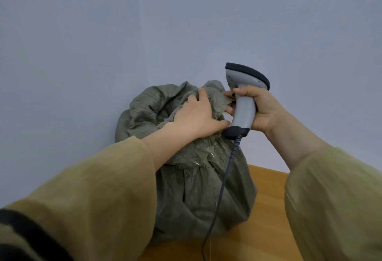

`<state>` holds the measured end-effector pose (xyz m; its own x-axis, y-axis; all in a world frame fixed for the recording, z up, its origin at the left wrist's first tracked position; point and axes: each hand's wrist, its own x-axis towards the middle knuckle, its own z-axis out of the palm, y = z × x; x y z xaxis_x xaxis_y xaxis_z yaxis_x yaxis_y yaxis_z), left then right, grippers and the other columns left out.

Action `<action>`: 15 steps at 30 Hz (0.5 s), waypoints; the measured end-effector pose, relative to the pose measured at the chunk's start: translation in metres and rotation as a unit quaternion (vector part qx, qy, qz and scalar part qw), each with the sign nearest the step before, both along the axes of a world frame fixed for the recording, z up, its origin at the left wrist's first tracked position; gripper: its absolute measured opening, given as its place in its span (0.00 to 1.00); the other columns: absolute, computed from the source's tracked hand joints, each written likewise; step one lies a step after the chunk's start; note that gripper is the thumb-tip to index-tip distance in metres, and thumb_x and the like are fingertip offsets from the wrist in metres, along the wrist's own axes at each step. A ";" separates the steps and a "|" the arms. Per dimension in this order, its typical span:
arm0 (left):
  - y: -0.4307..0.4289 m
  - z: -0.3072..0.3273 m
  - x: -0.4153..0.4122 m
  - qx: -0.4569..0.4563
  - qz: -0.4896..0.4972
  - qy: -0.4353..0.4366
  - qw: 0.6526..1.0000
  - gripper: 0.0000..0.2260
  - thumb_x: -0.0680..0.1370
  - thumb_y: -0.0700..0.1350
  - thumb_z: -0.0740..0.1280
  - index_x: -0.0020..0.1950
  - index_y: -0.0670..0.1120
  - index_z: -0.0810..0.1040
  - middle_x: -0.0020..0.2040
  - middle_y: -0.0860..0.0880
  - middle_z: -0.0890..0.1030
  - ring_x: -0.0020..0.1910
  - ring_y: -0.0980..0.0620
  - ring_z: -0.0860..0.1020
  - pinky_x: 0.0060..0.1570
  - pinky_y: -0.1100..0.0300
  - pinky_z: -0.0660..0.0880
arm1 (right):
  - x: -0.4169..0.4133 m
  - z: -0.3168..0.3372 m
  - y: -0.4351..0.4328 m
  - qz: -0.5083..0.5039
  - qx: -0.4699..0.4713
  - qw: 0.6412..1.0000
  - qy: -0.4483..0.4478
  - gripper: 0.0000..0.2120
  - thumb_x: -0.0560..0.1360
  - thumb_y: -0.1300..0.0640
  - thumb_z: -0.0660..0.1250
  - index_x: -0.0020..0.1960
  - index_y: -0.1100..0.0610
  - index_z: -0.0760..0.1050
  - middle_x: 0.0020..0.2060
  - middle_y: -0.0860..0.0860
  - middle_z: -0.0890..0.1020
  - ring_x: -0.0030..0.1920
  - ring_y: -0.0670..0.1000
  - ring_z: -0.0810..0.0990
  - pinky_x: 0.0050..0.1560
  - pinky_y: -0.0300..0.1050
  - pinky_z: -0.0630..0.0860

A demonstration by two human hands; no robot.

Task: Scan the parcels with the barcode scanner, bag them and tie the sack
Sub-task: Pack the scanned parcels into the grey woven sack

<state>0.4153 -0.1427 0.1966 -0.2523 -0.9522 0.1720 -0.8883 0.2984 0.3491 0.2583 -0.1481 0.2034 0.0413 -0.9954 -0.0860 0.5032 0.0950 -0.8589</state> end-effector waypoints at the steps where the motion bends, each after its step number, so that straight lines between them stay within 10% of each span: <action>1: -0.005 -0.005 -0.003 0.010 0.003 -0.006 1.000 0.47 0.72 0.63 0.65 0.78 0.44 0.40 0.74 0.38 0.57 0.71 0.39 0.62 0.64 0.47 0.66 | -0.002 -0.001 0.002 -0.008 -0.002 1.000 0.003 0.07 0.72 0.63 0.67 0.49 0.64 0.75 0.44 0.55 0.80 0.47 0.56 0.77 0.57 0.52 0.77; 5: -0.027 -0.013 -0.014 -0.021 -0.035 0.085 0.996 0.23 0.79 0.43 0.58 0.74 0.41 0.61 0.69 0.41 0.70 0.65 0.43 0.70 0.61 0.54 0.68 | -0.023 -0.010 0.010 -0.009 -0.002 1.000 0.001 0.09 0.67 0.63 0.68 0.47 0.63 0.76 0.41 0.56 0.82 0.42 0.56 0.81 0.52 0.54 0.79; 9: -0.041 0.015 -0.021 0.146 -0.057 0.236 0.959 0.18 0.78 0.42 0.65 0.68 0.43 0.72 0.62 0.47 0.77 0.51 0.51 0.76 0.48 0.63 0.73 | -0.059 -0.053 0.019 -0.045 0.067 0.996 0.025 0.11 0.70 0.62 0.67 0.52 0.58 0.75 0.35 0.56 0.78 0.36 0.54 0.79 0.39 0.49 0.82; 15: -0.026 0.003 -0.058 0.148 -0.147 0.015 0.978 0.21 0.67 0.62 0.73 0.45 0.46 0.80 0.45 0.51 0.79 0.42 0.53 0.76 0.40 0.61 0.69 | -0.096 -0.187 0.059 -0.159 0.277 0.933 0.167 0.17 0.71 0.57 0.74 0.54 0.64 0.73 0.32 0.56 0.75 0.30 0.54 0.75 0.24 0.43 0.76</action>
<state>0.3576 -0.1685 0.1997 -0.5215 -0.8486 -0.0889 -0.7678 0.4213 0.4828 0.1628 -0.0890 0.0163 -0.3695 -0.7520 -0.5459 0.2954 0.4619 -0.8363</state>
